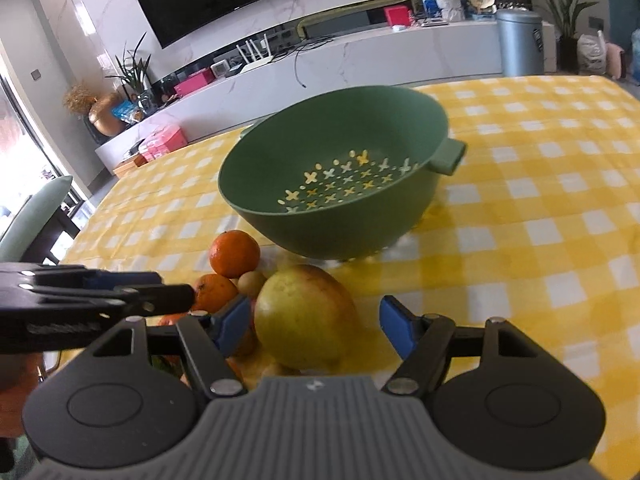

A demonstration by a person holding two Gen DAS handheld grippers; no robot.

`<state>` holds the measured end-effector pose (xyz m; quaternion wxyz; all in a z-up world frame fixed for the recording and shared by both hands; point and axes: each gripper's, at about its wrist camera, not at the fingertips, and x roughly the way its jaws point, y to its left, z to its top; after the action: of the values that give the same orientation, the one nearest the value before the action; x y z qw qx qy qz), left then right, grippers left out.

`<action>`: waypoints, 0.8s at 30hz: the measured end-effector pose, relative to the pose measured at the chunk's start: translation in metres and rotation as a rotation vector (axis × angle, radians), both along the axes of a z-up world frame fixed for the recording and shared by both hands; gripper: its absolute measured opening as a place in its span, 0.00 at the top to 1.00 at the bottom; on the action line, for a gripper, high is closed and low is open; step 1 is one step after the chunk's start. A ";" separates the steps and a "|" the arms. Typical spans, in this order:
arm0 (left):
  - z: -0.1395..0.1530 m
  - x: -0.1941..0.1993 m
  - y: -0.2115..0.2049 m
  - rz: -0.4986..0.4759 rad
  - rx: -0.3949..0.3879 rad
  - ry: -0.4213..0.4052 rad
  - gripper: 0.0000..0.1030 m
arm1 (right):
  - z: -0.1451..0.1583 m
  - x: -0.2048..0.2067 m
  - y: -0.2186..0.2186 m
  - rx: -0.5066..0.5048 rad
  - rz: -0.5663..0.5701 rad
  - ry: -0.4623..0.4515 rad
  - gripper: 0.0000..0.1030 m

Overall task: Organize fruits
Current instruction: 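Move left tool to an orange while right tool reaches a yellow-green pear, then close left tool on the orange while right tool grasps the pear, lift both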

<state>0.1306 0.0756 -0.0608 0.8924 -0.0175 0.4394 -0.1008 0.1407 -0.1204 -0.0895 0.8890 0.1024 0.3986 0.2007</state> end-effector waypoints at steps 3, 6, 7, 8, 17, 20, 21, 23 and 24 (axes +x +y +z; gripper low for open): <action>-0.006 0.002 0.003 0.002 0.000 0.003 0.46 | -0.007 0.003 0.001 0.011 0.016 0.005 0.33; -0.010 0.008 0.006 0.006 -0.017 0.012 0.46 | -0.011 0.007 0.002 0.019 0.021 0.012 0.33; -0.011 0.009 0.007 0.009 -0.029 0.022 0.46 | -0.012 0.008 0.002 0.023 0.023 0.010 0.33; -0.013 0.012 0.008 0.014 -0.039 0.034 0.46 | -0.012 0.008 0.003 0.026 0.024 0.009 0.33; -0.027 0.022 0.011 0.048 -0.054 0.076 0.44 | -0.021 0.015 0.002 0.064 0.037 0.054 0.33; -0.026 0.020 0.011 0.044 -0.056 0.067 0.50 | -0.023 0.014 0.002 0.065 0.037 0.048 0.35; -0.026 0.020 0.011 0.045 -0.059 0.067 0.50 | -0.024 0.014 0.003 0.071 0.040 0.047 0.39; -0.025 0.020 0.011 0.048 -0.061 0.068 0.51 | -0.024 0.013 0.003 0.078 0.042 0.045 0.39; -0.025 0.020 0.010 0.047 -0.059 0.067 0.51 | -0.024 0.013 0.003 0.075 0.045 0.041 0.39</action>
<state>0.1507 0.0859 -0.0861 0.8785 -0.0575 0.4652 -0.0920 0.1532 -0.1175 -0.1135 0.8714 0.1309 0.4112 0.2332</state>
